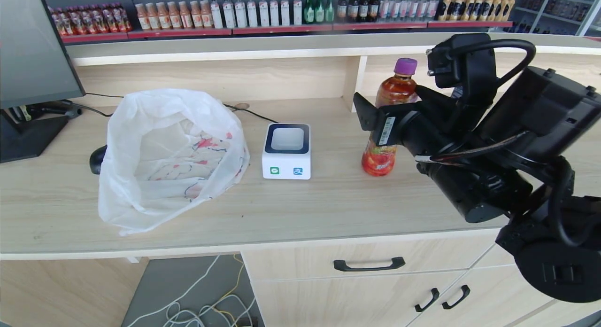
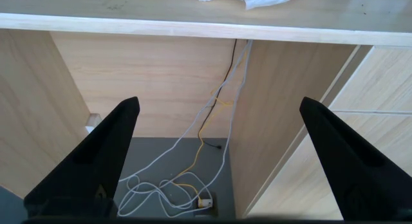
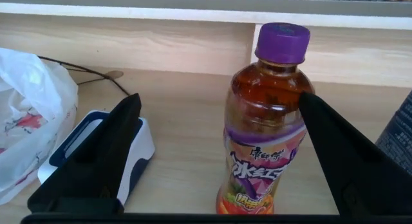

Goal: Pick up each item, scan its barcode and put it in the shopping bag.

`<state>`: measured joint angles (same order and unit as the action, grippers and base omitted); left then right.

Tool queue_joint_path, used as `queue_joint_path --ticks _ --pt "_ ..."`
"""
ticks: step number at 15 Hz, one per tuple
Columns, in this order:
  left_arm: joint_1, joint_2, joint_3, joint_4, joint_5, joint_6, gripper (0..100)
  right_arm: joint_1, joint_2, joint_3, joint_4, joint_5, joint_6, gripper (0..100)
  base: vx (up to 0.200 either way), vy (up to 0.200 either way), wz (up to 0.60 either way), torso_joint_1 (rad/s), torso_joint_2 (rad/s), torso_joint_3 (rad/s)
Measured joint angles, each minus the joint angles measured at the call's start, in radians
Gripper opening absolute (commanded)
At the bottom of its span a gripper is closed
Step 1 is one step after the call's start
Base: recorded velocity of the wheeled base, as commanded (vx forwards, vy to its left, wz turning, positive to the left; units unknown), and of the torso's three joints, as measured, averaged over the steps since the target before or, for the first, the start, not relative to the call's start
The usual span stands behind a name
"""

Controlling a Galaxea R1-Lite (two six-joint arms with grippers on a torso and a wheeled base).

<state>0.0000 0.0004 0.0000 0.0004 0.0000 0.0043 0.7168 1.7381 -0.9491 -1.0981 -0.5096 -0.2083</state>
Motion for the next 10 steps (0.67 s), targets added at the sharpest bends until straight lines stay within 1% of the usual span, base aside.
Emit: queue_joint_path --ticks 4,8,10 --pt "0.0 0.0 0.0 0.0 0.0 0.0 100 -0.031 0.036 -0.006 -0.001 0.0 0.056 100 0.0 0.0 0.0 0.0 0.0 0.0" --pt "0.0 0.0 0.0 0.0 0.0 -0.001 100 -0.06 0.047 -0.009 -0.001 0.002 0.063 100 0.0 0.0 0.0 0.0 0.0 0.0" --pt "0.0 0.0 0.0 0.0 0.0 0.0 100 -0.08 0.05 -0.005 -0.001 0.025 0.064 100 0.0 0.0 0.0 0.0 0.0 0.0"
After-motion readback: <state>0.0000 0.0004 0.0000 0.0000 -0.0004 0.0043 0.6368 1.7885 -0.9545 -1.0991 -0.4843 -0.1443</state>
